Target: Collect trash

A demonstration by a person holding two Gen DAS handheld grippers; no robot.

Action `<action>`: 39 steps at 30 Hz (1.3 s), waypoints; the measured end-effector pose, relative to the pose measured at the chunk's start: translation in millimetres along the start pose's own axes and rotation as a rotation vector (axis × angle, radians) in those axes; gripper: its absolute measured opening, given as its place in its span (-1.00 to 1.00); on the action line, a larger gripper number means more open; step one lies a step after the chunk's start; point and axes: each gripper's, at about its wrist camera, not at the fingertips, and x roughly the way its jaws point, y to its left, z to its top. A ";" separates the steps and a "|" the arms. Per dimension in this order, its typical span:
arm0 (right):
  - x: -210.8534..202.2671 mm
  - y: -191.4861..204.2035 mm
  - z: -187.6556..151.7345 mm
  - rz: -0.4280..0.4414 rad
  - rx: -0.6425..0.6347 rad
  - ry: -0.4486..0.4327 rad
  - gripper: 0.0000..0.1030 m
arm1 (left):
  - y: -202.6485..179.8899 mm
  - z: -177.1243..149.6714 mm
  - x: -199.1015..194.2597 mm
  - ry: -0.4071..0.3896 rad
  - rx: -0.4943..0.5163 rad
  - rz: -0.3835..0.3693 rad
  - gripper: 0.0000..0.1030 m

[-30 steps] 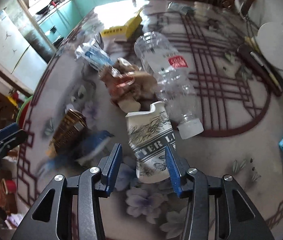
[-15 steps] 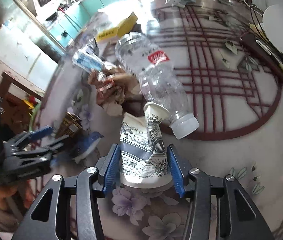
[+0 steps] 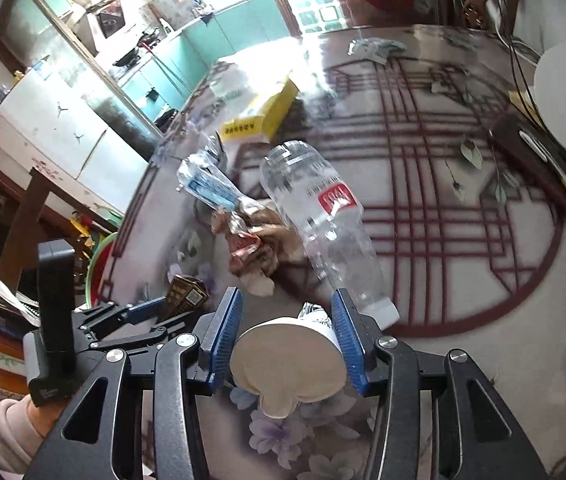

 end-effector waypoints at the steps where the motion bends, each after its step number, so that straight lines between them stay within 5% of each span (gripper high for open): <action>1: -0.6 1.5 1.3 0.003 -0.003 -0.003 -0.13 | 0.6 1.1 -1.5 -0.004 -0.011 -0.003 -0.23; 18: -13.8 32.7 21.7 0.029 -0.067 -0.059 -0.14 | 17.9 13.4 -62.2 -0.191 -0.078 0.034 -0.23; 39: -0.3 87.0 20.4 0.038 -0.139 -0.044 -0.14 | 63.9 -2.5 -81.4 -0.216 -0.150 0.021 -0.21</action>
